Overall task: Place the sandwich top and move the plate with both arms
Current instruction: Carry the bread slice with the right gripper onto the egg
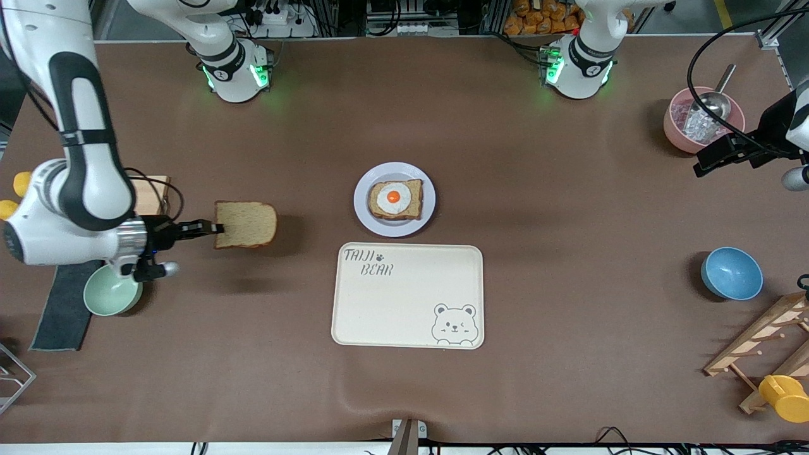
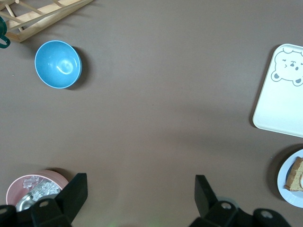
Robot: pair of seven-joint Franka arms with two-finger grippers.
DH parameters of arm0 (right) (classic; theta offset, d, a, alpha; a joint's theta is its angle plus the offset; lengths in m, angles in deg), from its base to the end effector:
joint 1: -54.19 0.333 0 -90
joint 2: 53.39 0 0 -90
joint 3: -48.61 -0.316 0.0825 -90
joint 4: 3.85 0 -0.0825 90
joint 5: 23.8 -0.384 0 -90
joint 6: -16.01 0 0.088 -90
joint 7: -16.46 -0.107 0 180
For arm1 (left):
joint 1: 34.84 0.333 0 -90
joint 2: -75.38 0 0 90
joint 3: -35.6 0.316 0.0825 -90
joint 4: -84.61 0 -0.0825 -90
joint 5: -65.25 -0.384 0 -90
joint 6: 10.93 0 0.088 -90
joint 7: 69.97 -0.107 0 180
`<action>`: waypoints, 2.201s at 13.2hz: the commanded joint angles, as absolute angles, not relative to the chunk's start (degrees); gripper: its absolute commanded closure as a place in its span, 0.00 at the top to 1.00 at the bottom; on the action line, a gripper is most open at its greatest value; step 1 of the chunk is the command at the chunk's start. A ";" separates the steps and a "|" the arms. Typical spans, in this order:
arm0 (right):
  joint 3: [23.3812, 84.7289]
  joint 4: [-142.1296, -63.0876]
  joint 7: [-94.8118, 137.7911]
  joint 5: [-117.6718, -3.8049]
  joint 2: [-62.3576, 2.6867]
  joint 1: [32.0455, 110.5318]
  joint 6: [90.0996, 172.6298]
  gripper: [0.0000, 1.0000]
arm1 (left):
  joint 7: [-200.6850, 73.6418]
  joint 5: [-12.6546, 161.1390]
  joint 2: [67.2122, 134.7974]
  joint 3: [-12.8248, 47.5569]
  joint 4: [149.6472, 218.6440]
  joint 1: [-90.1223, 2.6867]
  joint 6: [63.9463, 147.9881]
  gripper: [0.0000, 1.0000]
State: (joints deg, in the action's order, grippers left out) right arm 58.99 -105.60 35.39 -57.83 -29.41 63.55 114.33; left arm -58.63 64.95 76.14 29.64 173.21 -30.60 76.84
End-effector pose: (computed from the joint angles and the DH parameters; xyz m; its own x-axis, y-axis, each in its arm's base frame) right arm 0.6021 0.0490 0.3083 0.9343 0.1674 -0.3147 -0.0244 -0.8509 -0.5248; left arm 0.5545 -0.0157 0.6253 0.9856 0.1673 -0.0264 0.1671 -0.9859 -0.0092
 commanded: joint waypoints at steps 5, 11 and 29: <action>59.77 -110.36 27.53 -65.18 -32.91 74.04 118.83 0.00 | -59.16 64.81 75.21 29.36 173.55 -29.57 76.34 1.00; 59.77 -116.79 27.44 -72.66 -34.05 83.79 129.64 0.00 | -59.16 64.81 74.77 29.45 173.55 -29.13 75.82 1.00; 59.68 -122.77 25.51 -83.66 -29.66 102.09 151.88 0.00 | -59.16 64.81 74.86 29.45 173.73 -29.13 75.55 1.00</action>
State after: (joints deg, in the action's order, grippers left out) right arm 59.00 -122.21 26.04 -82.12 -30.07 100.57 150.14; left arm -58.63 64.95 75.74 29.74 173.25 -29.58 76.05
